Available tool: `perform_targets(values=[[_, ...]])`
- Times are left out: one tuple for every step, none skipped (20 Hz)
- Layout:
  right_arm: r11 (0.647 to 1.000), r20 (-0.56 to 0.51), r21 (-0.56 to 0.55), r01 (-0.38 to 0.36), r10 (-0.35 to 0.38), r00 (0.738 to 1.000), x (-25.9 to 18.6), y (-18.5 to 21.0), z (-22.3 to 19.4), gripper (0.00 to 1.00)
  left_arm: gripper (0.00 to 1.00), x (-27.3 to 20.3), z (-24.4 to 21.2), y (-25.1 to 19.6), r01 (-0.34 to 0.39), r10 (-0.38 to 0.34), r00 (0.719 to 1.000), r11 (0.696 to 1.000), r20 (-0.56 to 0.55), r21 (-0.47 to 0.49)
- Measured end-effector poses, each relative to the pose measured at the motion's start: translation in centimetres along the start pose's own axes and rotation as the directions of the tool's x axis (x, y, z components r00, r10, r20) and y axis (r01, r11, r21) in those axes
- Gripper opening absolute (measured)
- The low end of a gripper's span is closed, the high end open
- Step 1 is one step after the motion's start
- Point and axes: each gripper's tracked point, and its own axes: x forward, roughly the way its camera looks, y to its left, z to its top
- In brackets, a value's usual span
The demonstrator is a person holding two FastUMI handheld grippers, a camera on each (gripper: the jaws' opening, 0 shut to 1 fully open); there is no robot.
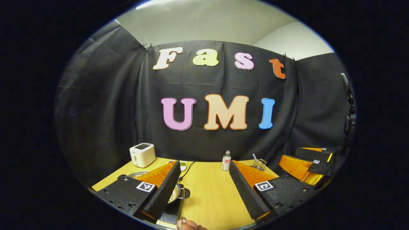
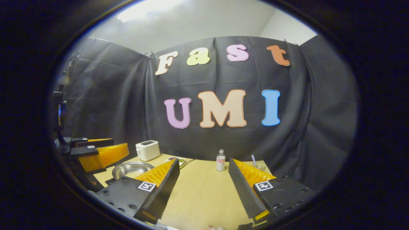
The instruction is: First push the handle of the pot to place it horizontally, then grasp the pot with both hands and set it on the induction cooktop.
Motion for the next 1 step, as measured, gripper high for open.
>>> perform_targets(values=[[1.000, 0.005, 0.006, 0.001, -0.001, 1.000, -0.30, -0.25, 0.23, 0.96, 0.98, -0.27, -0.05, -0.36, 0.001, -0.001, 1.000, 1.000, -0.001, -0.003]])
